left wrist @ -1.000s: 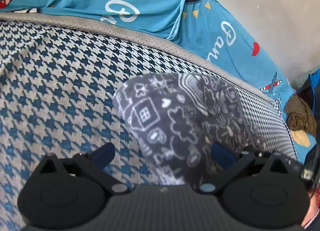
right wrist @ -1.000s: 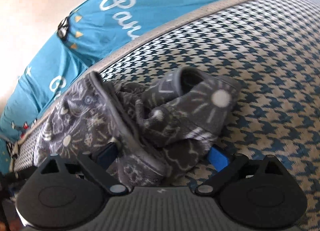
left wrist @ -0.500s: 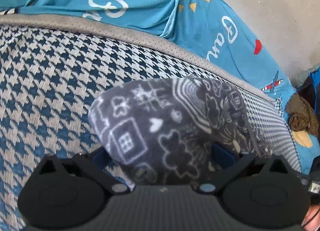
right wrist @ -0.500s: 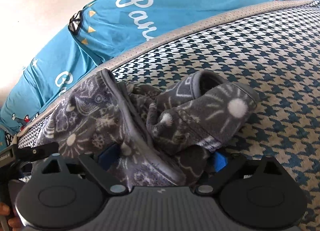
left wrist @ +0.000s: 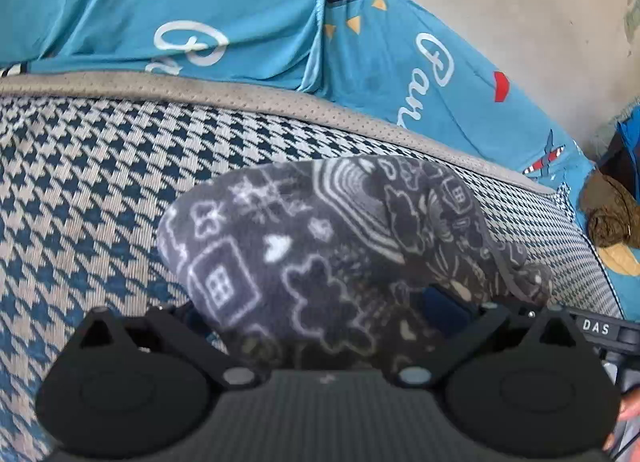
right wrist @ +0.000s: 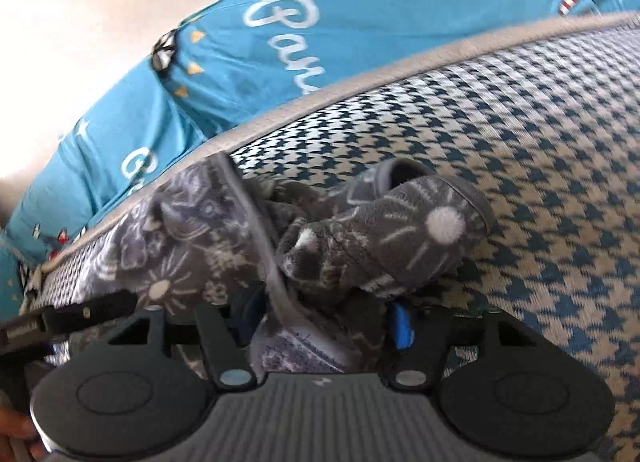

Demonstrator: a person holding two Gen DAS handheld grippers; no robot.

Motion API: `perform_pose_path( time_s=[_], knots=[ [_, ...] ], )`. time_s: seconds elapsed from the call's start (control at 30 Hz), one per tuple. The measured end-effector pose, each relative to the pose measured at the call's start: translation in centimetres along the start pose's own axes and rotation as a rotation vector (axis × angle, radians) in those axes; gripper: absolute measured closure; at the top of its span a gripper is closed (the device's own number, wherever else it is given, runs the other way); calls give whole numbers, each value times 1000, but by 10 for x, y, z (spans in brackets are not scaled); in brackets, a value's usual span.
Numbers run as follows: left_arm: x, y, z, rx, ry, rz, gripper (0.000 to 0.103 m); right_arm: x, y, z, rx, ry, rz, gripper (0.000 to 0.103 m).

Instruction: Fold clothes

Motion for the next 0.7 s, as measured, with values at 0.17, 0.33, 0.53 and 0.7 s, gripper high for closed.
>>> perform_pose_path(
  time_s=[0.17, 0.33, 0.53, 0.7],
  knots=[
    [-5, -2, 4, -18, 16, -32, 0, 2, 2, 4, -21, 65, 12, 11],
    [-3, 0, 4, -4, 13, -28, 0, -2, 4, 9, -6, 60, 10, 19],
    [15, 6, -11, 75, -15, 38, 18, -24, 1, 5, 62, 66, -98, 56],
    [25, 9, -32, 127, -35, 53, 28, -40, -5, -8, 132, 86, -170, 61]
  ],
)
Point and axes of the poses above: each gripper's, at about its wrist camera, not at the fingertips, and z roughly the way its jaws point, x to its right, y to its underside, the point moved 1 cm from there along z, roughly the way its jaws point, and after that the axes turned 14 degrees about -z, right-handed, at the moved point
